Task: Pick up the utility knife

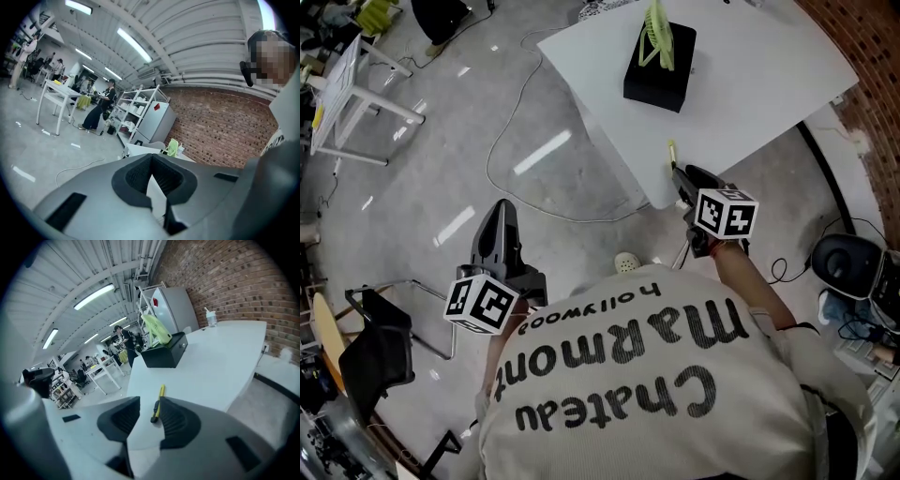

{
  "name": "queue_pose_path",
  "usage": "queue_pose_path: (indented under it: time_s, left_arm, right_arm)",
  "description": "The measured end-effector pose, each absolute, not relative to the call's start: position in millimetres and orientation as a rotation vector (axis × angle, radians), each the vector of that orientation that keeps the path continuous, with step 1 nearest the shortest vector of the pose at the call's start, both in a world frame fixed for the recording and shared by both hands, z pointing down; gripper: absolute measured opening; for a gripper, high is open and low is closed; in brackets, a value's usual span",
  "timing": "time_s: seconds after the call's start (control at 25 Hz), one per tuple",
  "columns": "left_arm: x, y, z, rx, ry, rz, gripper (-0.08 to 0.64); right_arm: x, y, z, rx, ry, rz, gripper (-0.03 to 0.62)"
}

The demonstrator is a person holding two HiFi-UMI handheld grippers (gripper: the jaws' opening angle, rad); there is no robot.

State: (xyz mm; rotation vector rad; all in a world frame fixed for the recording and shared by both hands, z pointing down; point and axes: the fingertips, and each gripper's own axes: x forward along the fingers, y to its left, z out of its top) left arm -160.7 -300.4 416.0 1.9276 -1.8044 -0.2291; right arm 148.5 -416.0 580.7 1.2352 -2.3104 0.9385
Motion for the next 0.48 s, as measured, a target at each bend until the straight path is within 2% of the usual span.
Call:
queue_pose_path:
  time_s: [0.48]
  left_arm:
    - [-177,-290,421,1.846,-1.872,-0.222,0.000]
  right_arm:
    - [143,-428,611,1.216,-2.182,0.884,0.173]
